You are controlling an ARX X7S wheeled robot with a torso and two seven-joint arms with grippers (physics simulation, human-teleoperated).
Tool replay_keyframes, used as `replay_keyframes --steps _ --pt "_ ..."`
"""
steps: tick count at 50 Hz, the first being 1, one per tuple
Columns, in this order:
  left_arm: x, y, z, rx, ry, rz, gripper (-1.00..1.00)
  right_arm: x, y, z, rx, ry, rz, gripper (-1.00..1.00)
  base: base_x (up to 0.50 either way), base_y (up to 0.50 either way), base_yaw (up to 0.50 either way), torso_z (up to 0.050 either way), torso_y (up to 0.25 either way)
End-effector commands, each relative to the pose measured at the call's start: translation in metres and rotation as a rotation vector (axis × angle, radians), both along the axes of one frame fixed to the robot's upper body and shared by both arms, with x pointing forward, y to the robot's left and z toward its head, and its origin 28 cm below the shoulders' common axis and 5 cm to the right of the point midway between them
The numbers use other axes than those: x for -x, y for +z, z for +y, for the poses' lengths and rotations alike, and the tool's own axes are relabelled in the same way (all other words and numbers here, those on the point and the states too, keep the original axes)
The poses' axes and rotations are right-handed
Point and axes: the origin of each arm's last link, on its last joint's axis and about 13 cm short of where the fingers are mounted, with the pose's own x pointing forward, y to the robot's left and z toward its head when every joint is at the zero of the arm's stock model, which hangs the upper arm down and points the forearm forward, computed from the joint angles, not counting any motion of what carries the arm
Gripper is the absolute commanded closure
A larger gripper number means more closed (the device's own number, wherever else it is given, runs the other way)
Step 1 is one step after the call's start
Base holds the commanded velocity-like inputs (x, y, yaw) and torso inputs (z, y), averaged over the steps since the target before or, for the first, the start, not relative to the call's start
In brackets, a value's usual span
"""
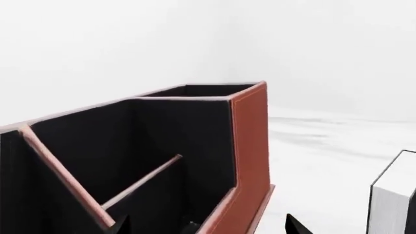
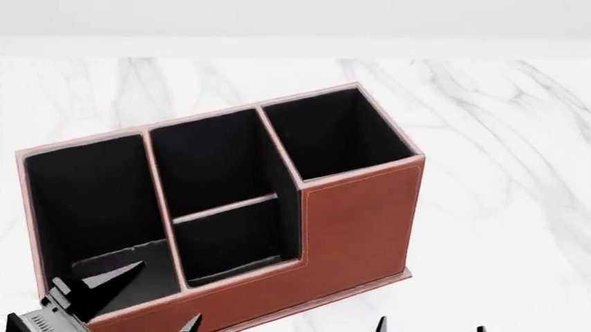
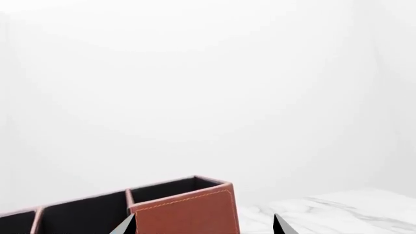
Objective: Pick up the book and place it in the back compartment of the caddy.
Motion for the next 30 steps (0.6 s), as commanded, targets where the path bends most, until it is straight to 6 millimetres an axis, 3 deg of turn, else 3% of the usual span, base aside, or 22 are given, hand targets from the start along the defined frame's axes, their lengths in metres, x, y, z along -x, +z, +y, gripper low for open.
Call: replay_keyframes --steps 1,9,30 --pt "-0.007 -0.005 0.004 0.028 -0.265 0.051 -1.0 -0.001 -0.001 0.0 0.003 0.001 0.003 -1.0 0.0 0.0 0.0 0.0 0.0" --pt "-0.001 -0.011 0.003 0.018 -0.511 0.131 -1.0 -0.002 -0.001 0.001 0.006 0.002 0.007 -1.0 0.0 0.0 0.0 0.0 0.0" --pt "-0.021 -0.024 -0.007 -0.044 -0.582 0.211 -1.0 -0.001 -0.002 0.003 0.013 0.007 0.008 -1.0 0.0 0.0 0.0 0.0 0.0"
